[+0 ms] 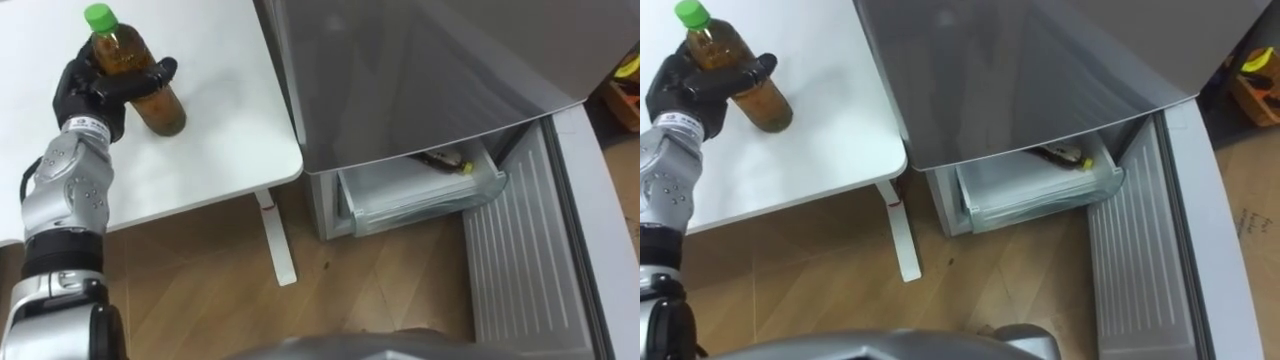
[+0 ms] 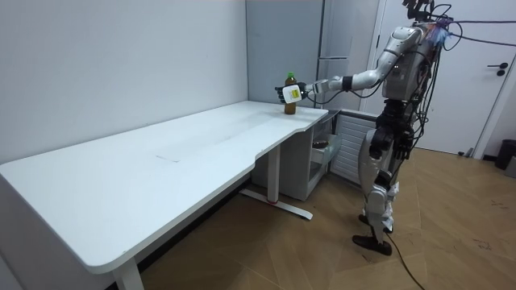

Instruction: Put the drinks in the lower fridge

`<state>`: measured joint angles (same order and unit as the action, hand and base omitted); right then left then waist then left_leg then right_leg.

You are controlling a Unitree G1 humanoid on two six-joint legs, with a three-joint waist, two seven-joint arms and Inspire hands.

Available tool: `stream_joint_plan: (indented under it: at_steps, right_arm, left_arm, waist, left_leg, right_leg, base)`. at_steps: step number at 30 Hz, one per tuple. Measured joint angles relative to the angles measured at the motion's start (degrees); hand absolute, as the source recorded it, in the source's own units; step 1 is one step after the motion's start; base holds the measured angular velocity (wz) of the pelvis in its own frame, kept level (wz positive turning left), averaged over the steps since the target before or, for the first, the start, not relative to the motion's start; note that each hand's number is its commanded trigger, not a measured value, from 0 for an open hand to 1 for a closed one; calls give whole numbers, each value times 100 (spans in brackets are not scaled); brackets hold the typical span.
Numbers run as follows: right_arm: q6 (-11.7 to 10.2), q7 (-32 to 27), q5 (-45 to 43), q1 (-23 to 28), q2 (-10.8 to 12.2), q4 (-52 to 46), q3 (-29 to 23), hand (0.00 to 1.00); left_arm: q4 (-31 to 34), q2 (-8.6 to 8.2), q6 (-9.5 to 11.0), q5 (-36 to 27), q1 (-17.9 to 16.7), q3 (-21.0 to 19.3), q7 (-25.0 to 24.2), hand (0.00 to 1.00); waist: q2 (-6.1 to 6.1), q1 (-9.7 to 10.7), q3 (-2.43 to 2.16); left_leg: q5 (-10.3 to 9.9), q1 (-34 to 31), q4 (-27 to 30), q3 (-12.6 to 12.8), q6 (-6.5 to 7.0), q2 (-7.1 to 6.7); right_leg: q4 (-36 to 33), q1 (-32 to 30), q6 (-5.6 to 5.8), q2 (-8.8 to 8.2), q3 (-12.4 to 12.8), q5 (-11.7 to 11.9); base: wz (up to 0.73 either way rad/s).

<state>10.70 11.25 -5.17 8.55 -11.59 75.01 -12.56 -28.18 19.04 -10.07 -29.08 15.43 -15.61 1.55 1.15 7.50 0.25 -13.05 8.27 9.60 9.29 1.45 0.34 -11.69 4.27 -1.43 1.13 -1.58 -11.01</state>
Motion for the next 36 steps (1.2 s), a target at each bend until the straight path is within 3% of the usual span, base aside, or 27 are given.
stream_joint_plan:
  at_steps: [10, 20, 25, 28, 31, 36]
  right_arm:
    - [-7, -24, 1, -43, -1, 3, 2, 0]
    - [-80, -64, 153, -183, -12, -213, 24, 0]
    - [-211, -57, 499, -430, 1, -249, 243, 0]
    - [-344, -66, 639, -492, 14, -282, 303, 0]
    - [-381, -55, 718, -520, 26, -435, 463, 0]
    - [-368, -72, 868, -467, 40, -925, 951, 0]
  left_arm:
    - [-40, 8, -114, -9, 1, 1, 128, 100]
    - [102, -37, -136, 80, 15, 43, 415, 100]
    - [382, -91, -136, 83, 8, 334, 387, 100]
    - [671, -113, -136, 121, 6, 499, 375, 100]
    - [1159, -268, -135, 358, -2, 530, 402, 100]
    - [2385, -308, -136, 387, -90, 929, 442, 100]
  waist:
    - [-40, 4, -2]
    - [80, -21, -10]
    - [80, -59, -11]
    - [75, -88, -7]
    - [49, -155, 9]
    - [-38, -304, 27]
  left_leg:
    - [0, -24, -1, 1, 0, -2]
    - [0, -115, 7, 0, 0, 0]
    - [2, -149, 6, -17, 1, 0]
    - [2, -163, 5, -24, 1, 3]
    - [2, -180, 6, -42, 1, 22]
    - [3, -231, 11, -98, -1, 14]
  right_leg:
    - [-3, -29, 0, 0, 9, 0]
    - [-14, -112, -1, -3, -9, 3]
    - [-40, -122, -3, -4, -13, 7]
    - [-8, -119, -7, -4, -25, 18]
    - [1, -120, -11, -7, -39, 23]
    - [19, -134, -10, -25, -167, 23]
  base:
    - [0]
    - [0]
    - [0]
    - [0]
    - [2]
    - [6]
